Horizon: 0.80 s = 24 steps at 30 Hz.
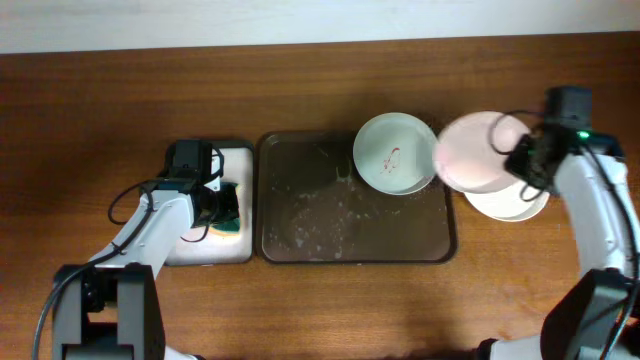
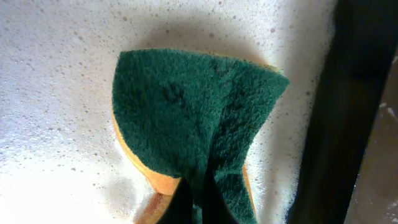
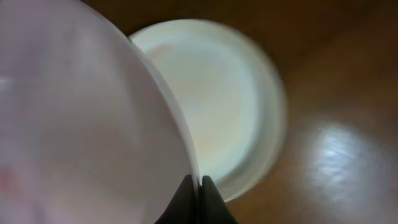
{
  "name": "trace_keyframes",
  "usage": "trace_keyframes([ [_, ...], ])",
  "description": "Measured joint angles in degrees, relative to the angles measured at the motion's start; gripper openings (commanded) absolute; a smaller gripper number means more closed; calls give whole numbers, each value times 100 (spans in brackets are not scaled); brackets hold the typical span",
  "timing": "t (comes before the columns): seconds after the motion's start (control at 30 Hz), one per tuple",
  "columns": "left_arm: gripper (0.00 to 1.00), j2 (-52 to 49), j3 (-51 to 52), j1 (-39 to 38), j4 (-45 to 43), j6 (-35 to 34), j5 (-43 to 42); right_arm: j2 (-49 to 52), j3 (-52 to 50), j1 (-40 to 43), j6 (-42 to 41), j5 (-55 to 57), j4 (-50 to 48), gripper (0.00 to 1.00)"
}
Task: Clean dirty plates on tray and stack at the side
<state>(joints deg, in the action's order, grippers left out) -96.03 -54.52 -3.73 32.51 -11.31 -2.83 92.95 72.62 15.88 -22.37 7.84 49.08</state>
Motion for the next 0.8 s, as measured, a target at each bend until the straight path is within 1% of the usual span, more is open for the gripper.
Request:
trace_keyframes([
  [0.03,0,0,0,0,-2,0,2,15,-52,212,-7,-24,4,5],
  [0.07,0,0,0,0,0,0,0,70,-83,457,-11,-46,52,15],
  [0.1,0,0,0,0,-2,0,2,109,-85,564,-13,-50,66,33],
  [0.13,0,0,0,0,-2,0,2,118,-85,619,-33,-70,66,49],
  [0.17,0,0,0,0,0,0,0,118,-85,634,-7,-157,57,58],
  [0.23,0,0,0,0,0,0,0,118,-85,632,-9,-411,17,63],
  [0.3,0,0,0,0,-2,0,0,118,-85,553,-11,-901,-94,64],
  [0.37,0,0,0,0,-2,0,0,118,-87,223,262,-1220,-321,63],
  [0.4,0,0,0,0,-4,0,0,131,-87,-153,595,-1355,-481,63],
  [0.47,0,0,0,0,-2,0,0,247,-87,-551,1001,-1429,-695,63],
  [0.5,0,0,0,0,-4,0,2,415,-87,-778,1226,-1464,-881,58],
  [0.53,0,0,0,0,-2,-2,0,752,-94,-1064,1445,-1506,-1025,55],
  [0.57,0,0,0,0,2,0,0,949,-105,-1172,1539,-1506,-1342,53],
  [0.67,0,0,0,0,-2,0,0,1464,-118,-1453,1613,-1574,-1902,51],
  [0.7,0,0,0,0,-4,0,0,1519,-122,-1521,1626,-1593,-1996,48],
  [0.73,0,0,0,0,-2,0,0,1587,-122,-1622,1646,-1596,-2166,41],
  [0.8,0,0,0,0,-2,0,0,1709,-122,-1692,1659,-1596,-2271,36],
])
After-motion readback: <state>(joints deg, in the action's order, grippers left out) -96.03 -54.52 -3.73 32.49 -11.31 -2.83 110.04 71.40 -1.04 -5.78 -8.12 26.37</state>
